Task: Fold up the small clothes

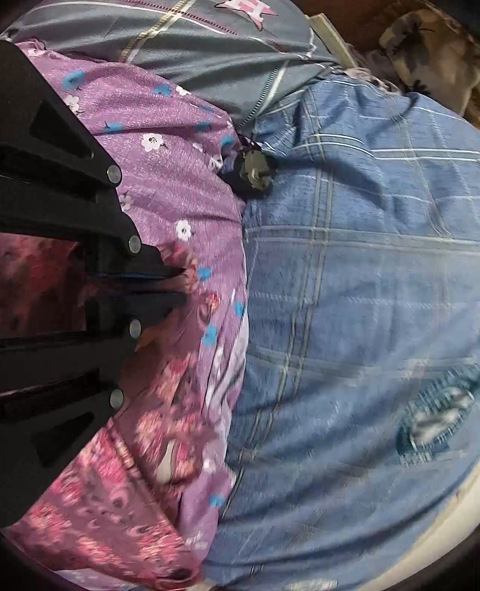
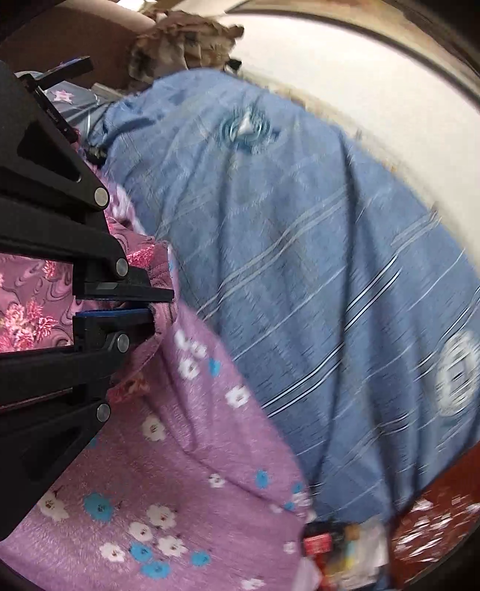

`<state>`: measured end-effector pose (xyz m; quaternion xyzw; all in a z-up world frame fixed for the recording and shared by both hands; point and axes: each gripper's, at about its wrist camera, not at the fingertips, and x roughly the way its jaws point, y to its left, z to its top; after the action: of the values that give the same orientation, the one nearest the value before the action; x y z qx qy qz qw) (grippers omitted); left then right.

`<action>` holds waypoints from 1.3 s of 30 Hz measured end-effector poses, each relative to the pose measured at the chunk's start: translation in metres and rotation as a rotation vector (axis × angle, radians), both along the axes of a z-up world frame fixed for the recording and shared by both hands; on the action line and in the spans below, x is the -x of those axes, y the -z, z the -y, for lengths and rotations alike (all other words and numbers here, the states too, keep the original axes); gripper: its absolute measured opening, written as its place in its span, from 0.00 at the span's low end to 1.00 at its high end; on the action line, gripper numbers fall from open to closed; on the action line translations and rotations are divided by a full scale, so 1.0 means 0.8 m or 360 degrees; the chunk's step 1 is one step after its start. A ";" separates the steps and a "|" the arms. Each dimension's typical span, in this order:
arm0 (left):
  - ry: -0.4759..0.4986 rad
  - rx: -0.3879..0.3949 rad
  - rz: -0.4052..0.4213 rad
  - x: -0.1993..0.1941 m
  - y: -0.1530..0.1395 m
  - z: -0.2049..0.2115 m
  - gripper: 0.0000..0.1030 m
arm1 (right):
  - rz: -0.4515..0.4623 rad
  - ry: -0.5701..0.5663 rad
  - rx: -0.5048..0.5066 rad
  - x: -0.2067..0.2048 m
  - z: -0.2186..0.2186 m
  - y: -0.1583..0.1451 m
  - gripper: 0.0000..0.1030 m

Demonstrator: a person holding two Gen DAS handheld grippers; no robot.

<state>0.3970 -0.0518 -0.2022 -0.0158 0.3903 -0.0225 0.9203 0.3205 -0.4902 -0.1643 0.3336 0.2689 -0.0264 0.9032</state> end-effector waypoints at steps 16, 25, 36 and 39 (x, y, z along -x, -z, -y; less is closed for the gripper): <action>-0.0228 0.0040 0.0157 0.034 -0.051 -0.051 0.65 | -0.0006 -0.0152 0.0062 0.005 -0.053 0.004 0.60; -0.0354 0.0093 -0.0096 0.016 -0.034 -0.121 0.65 | -0.0046 -0.0847 0.0357 -0.033 -0.256 -0.021 0.50; -0.0316 0.0144 -0.0142 0.011 -0.033 -0.158 0.65 | -0.0210 -0.1427 0.0980 -0.079 -0.438 0.016 0.61; -0.0283 0.0151 -0.0145 0.012 -0.035 -0.161 0.65 | -0.0269 -0.1514 0.1079 -0.090 -0.449 0.032 0.61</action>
<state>0.3875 0.0773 -0.1744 -0.0949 0.4273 0.0415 0.8981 0.3922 -0.1308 -0.1896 -0.1342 0.4367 0.2707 0.8474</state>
